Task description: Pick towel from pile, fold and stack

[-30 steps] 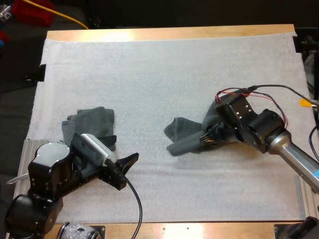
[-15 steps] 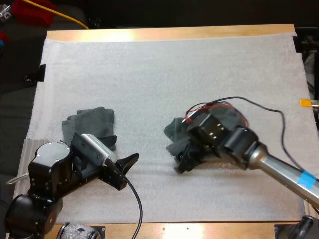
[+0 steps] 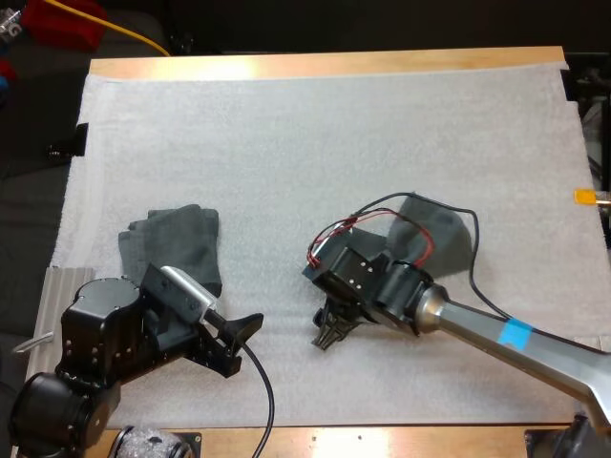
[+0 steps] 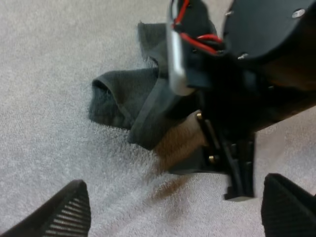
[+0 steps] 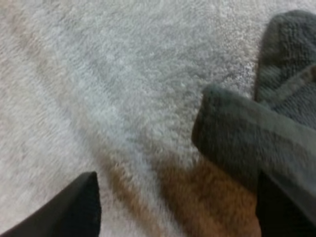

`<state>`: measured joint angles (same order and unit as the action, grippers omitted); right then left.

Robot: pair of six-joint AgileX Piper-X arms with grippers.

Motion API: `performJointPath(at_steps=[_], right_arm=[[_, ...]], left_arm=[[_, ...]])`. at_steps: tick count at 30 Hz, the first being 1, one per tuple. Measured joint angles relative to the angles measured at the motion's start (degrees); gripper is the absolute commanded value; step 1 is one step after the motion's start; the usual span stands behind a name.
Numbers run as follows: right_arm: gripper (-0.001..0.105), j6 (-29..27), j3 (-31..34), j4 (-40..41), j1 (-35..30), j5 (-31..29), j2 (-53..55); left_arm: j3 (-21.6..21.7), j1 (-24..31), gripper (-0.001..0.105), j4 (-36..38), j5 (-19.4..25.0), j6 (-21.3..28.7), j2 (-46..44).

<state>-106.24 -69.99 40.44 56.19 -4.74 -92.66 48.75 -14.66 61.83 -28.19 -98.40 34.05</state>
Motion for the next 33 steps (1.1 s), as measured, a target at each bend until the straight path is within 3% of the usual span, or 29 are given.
performJointPath(at_steps=[6,12,17,18,20,21,28,33], right_arm=[[0.058,0.69,0.0,-3.58,0.0,-0.95,-3.56],[0.055,6.0,0.0,-6.91,0.0,-8.15,-8.09],[0.038,7.98,0.0,-7.34,0.0,-13.06,-9.54],[0.02,8.47,0.0,-7.46,0.0,-14.09,-9.61],[0.015,8.55,0.0,-7.46,0.0,-14.94,-9.61],[0.001,8.55,0.0,-7.46,0.0,-15.69,-9.61],[0.001,8.3,-0.05,-7.46,0.0,-17.46,-8.64],[0.001,4.98,-0.16,-7.46,0.0,-19.88,-3.45]], left_arm=[[0.0,0.0,0.07,0.84,0.0,0.0,0.0],[0.0,0.0,0.07,0.84,0.0,0.0,0.0],[0.0,0.0,0.07,0.98,0.0,0.0,0.0],[0.0,0.0,0.07,0.98,0.0,0.0,0.0],[0.0,0.0,0.07,0.98,0.0,0.0,0.0],[0.0,0.0,0.07,0.98,0.0,0.0,0.0],[0.0,0.0,0.07,0.98,0.0,0.0,0.0],[0.0,0.0,0.07,0.98,0.0,0.0,0.0]])
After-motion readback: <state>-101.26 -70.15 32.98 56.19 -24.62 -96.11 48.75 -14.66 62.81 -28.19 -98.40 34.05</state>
